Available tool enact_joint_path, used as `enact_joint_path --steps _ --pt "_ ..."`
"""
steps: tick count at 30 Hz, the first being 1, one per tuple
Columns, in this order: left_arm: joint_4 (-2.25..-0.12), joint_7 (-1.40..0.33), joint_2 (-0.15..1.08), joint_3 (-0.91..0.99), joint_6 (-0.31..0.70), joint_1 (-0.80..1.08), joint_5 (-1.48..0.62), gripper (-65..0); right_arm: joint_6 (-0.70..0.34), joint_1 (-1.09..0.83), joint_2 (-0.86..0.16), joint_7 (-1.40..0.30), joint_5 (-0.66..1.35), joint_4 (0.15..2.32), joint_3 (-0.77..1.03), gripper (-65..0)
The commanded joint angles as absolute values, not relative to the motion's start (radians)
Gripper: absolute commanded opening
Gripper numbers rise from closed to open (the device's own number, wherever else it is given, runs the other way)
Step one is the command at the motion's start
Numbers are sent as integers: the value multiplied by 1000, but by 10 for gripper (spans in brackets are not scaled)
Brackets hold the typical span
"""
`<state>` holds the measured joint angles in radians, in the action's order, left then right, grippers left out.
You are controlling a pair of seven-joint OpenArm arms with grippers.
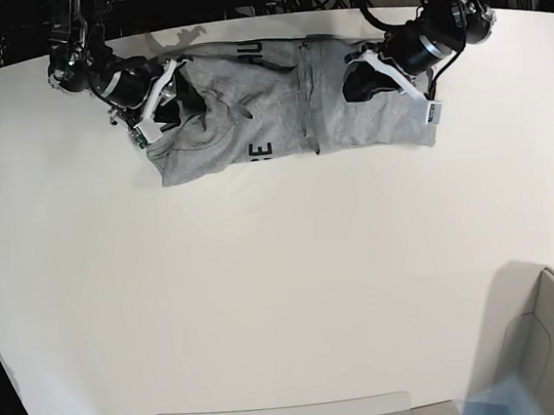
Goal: Fold the T-shirt properly
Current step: 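Lift the strip end with the right gripper and fold it over the shirt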
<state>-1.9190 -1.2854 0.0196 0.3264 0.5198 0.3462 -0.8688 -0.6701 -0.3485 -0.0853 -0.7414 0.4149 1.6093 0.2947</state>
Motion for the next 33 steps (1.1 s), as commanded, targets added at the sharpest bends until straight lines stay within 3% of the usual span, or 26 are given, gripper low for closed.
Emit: enact_joint_path --steps 1,4,7,8,17,25,33 --pt "-1934 -1277 24 325 524 344 -895 -650 -639 -348 -87 -727 397 1616 269 -459" --pt "-1934 -1277 24 328 524 344 -895 -650 -581 -349 -90 -713 346 1616 208 -498" --pt "-1934 -1277 24 329 524 348 -895 -650 -567 -341 -85 -714 338 1612 203 -639" --pt "-1934 -1277 24 329 524 357 -895 -650 -565 -337 -84 -713 338 1606 203 -650" --pt "-1939 -1279 24 331 526 364 -897 -650 -564 -240 -94 -725 332 1529 351 -650" --pt "-1940 -1279 24 331 526 386 -897 -650 -564 -142 -214 -769 337 1477 562 -650" --pt "-1940 -1283 35 354 526 387 -897 -650 -564 -139 -257 -771 331 1595 615 -650"
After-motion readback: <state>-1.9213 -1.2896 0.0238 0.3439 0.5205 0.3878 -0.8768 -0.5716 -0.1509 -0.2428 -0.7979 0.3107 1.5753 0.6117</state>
